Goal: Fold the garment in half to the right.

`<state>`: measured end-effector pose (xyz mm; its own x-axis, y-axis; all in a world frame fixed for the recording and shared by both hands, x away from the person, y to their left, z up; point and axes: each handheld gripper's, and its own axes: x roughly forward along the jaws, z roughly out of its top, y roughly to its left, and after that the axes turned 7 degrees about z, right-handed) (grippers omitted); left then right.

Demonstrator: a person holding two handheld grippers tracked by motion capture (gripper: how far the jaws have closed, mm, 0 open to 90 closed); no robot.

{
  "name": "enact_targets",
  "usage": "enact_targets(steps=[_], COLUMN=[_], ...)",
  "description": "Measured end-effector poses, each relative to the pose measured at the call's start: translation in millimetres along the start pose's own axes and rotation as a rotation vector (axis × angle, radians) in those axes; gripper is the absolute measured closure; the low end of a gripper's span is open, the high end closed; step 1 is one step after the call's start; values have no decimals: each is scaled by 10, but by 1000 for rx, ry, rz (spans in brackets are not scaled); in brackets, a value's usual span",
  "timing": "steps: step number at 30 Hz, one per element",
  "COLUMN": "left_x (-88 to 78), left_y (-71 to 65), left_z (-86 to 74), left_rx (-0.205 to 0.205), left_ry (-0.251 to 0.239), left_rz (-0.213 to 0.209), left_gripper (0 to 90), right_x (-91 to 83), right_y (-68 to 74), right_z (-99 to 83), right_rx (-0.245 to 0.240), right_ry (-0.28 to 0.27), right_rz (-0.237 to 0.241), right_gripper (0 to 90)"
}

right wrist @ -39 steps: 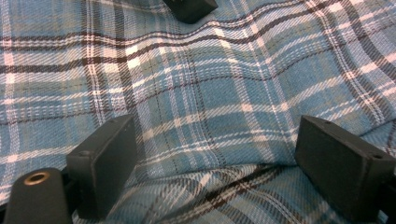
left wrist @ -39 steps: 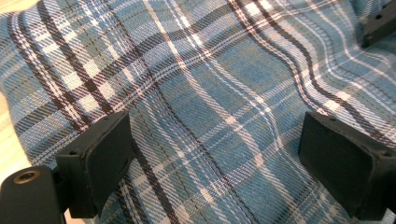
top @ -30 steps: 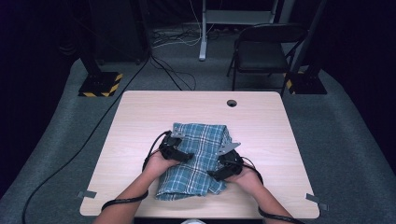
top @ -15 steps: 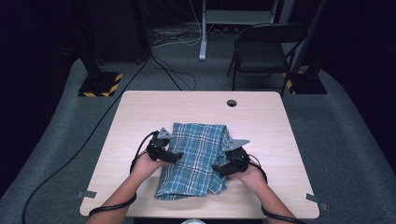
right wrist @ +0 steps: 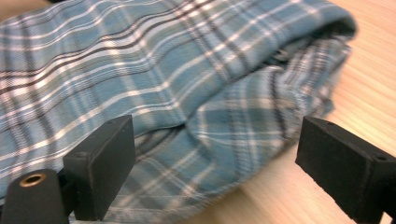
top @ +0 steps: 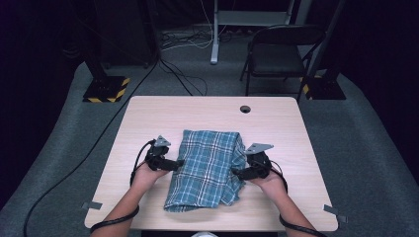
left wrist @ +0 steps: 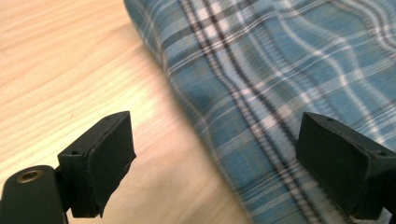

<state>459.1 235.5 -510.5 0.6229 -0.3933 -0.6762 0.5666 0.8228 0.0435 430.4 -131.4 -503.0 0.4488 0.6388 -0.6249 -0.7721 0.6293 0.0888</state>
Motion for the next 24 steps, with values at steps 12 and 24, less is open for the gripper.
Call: enact_targets(steps=[12, 24], left_x=[56, 8], left_y=[153, 349], left_z=[-134, -198], left_rx=[-2, -63], left_ry=[29, 19], left_rz=[46, 73], left_gripper=[107, 108], right_x=[-70, -72], right_y=[-193, -377], right_z=[-80, -204], right_rx=[98, 188], right_ry=[-25, -41], right_rz=[-57, -82], right_gripper=[108, 103])
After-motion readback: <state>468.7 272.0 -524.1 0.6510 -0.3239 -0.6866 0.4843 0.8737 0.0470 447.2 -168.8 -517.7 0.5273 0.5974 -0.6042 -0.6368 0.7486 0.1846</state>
